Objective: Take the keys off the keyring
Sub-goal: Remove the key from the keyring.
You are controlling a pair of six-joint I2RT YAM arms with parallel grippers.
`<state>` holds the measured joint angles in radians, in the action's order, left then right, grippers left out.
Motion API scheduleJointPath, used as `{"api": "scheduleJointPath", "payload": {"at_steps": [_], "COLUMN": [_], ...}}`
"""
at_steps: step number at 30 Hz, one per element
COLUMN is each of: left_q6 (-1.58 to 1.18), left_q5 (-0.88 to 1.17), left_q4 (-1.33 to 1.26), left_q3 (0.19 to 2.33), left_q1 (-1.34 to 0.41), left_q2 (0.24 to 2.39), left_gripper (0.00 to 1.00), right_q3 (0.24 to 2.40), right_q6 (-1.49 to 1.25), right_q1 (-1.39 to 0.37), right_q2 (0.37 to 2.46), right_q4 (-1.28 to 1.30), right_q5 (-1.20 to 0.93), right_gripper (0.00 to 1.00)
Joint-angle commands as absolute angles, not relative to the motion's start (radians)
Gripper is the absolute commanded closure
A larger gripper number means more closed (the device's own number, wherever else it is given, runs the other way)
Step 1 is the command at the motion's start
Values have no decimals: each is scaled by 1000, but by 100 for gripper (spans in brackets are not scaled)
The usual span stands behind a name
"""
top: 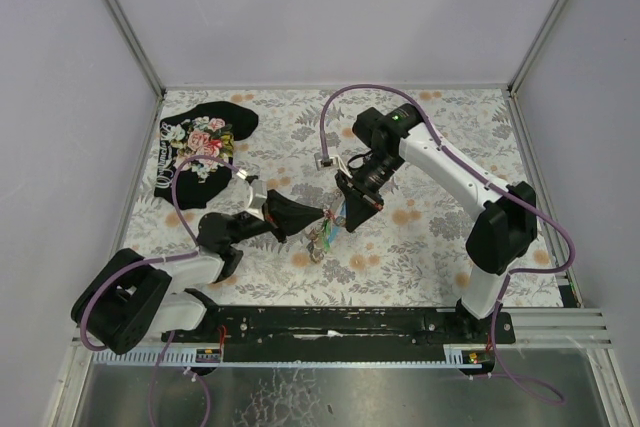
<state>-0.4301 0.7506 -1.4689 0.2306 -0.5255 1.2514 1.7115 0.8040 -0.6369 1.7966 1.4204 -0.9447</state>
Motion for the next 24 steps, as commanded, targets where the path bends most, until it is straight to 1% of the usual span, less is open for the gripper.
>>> {"api": "scheduleJointPath", "payload": {"at_steps": [1, 6, 9, 13, 18, 21, 24], "left_q6": [-431, -439, -439, -437, -440, -447, -459], "left_q5": [693, 687, 681, 676, 685, 690, 695], "left_q4": [-1591, -1594, -1592, -1592, -1592, -1593, -1592], "left_q3": [220, 218, 213, 212, 218, 220, 225], "left_q1": [-517, -517, -517, -517, -517, -517, -518], "left_q2": [1237, 1222, 1213, 1210, 1215, 1215, 1217], "left_gripper": [100, 100, 100, 100, 100, 100, 100], "right_q3": [1721, 1740, 1736, 1703, 1692, 1711, 1745], "right_q6": [817, 796, 788, 769, 760, 766, 753], "right_q1": [-640, -618, -599, -592, -591, -591, -591], "right_q2": [1793, 1802, 1802, 1786, 1752, 1739, 1736], "right_q4": [1472, 1470, 1464, 1435, 1415, 1406, 1365], "right_q5": [-1012, -1045, -1045, -1008, -981, -980, -998], "right_gripper": [91, 90, 82, 75, 64, 61, 60]}}
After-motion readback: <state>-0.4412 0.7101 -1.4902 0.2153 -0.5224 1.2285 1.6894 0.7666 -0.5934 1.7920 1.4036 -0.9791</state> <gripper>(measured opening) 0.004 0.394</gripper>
